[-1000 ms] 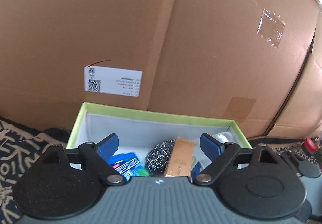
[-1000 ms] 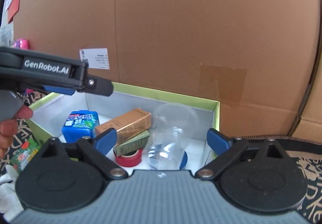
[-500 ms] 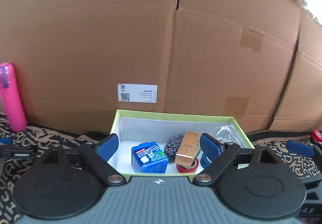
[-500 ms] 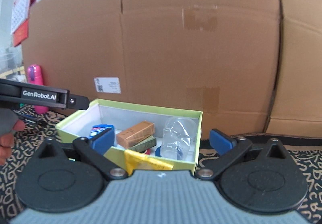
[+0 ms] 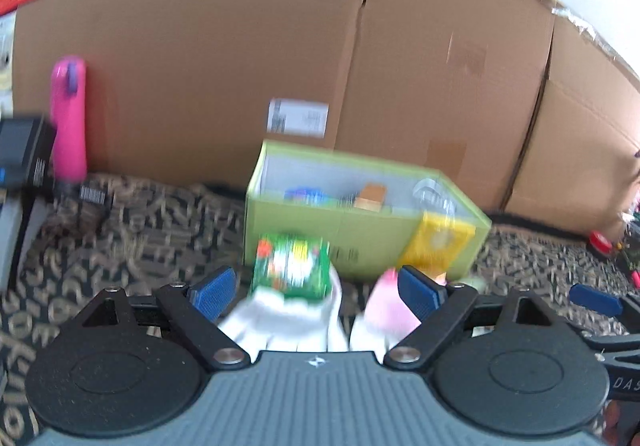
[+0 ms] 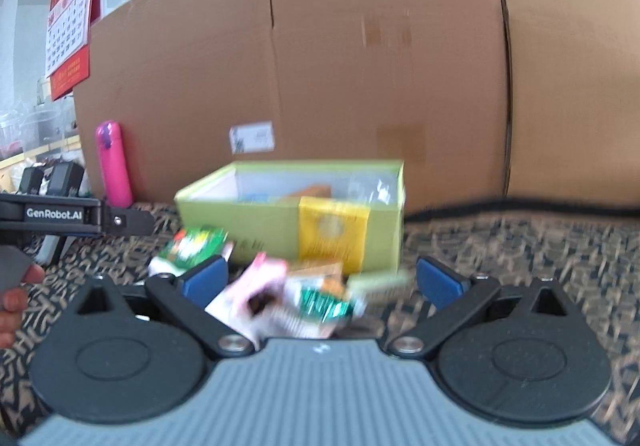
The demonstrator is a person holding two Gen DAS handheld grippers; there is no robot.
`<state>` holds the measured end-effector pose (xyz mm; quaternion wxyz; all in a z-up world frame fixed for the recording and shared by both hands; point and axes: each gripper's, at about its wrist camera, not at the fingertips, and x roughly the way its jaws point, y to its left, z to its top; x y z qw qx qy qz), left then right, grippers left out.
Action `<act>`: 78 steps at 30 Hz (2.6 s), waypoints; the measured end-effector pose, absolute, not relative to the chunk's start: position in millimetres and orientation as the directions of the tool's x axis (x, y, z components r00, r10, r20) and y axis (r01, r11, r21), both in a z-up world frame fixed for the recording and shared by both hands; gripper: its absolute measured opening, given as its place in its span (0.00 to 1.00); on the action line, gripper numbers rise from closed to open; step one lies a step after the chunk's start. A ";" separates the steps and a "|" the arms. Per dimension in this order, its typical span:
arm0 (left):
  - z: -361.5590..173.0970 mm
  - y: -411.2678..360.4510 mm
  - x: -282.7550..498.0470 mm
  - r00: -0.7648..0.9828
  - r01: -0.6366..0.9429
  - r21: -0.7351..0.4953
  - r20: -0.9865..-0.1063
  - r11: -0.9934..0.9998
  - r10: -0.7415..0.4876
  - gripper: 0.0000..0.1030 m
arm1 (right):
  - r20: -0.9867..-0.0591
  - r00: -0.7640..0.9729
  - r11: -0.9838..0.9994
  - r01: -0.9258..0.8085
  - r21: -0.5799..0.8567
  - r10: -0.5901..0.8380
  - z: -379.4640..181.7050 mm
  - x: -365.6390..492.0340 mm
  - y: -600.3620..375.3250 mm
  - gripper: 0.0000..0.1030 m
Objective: Organize objects
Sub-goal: 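Move both tools back toward the white gloves, then grasp a white glove with left tool while right tool grasps pink-cuffed glove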
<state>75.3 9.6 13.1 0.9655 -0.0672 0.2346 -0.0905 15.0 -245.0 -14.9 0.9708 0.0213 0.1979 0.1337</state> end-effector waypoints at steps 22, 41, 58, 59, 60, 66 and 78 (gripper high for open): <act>-35.3 33.9 116.3 0.815 0.165 -0.160 -0.534 0.973 -0.226 0.88 | -0.544 0.759 0.929 -0.348 0.128 0.359 -67.3 39.5 -189.3 0.49; -30.6 36.8 121.2 0.750 0.263 -0.251 -0.555 0.932 -0.361 0.09 | -0.519 0.747 0.907 -0.382 0.175 0.415 -54.0 18.3 -198.3 0.09; -34.1 50.7 48.2 0.743 0.313 -0.166 -0.571 0.935 -0.350 0.67 | -0.545 0.728 0.894 -0.438 0.099 0.416 -65.2 47.5 -159.5 0.63; -36.1 48.0 49.3 0.745 0.315 -0.150 -0.572 0.937 -0.343 0.71 | -0.557 0.705 0.879 -0.464 0.107 0.440 -66.6 47.4 -156.9 0.48; -38.7 45.3 52.1 0.744 0.319 -0.135 -0.578 0.938 -0.336 0.71 | -0.557 0.690 0.867 -0.484 0.120 0.462 -67.8 45.5 -155.3 0.43; -45.1 41.5 58.9 0.721 0.324 -0.145 -0.602 0.935 -0.343 0.64 | -0.495 0.712 0.857 -0.489 0.160 0.499 -50.4 27.7 -169.8 0.14; -37.1 61.4 41.6 0.622 0.374 -0.250 -0.647 0.893 -0.441 0.16 | -0.601 0.665 0.880 -0.451 0.149 0.443 -51.7 -19.2 -226.8 0.15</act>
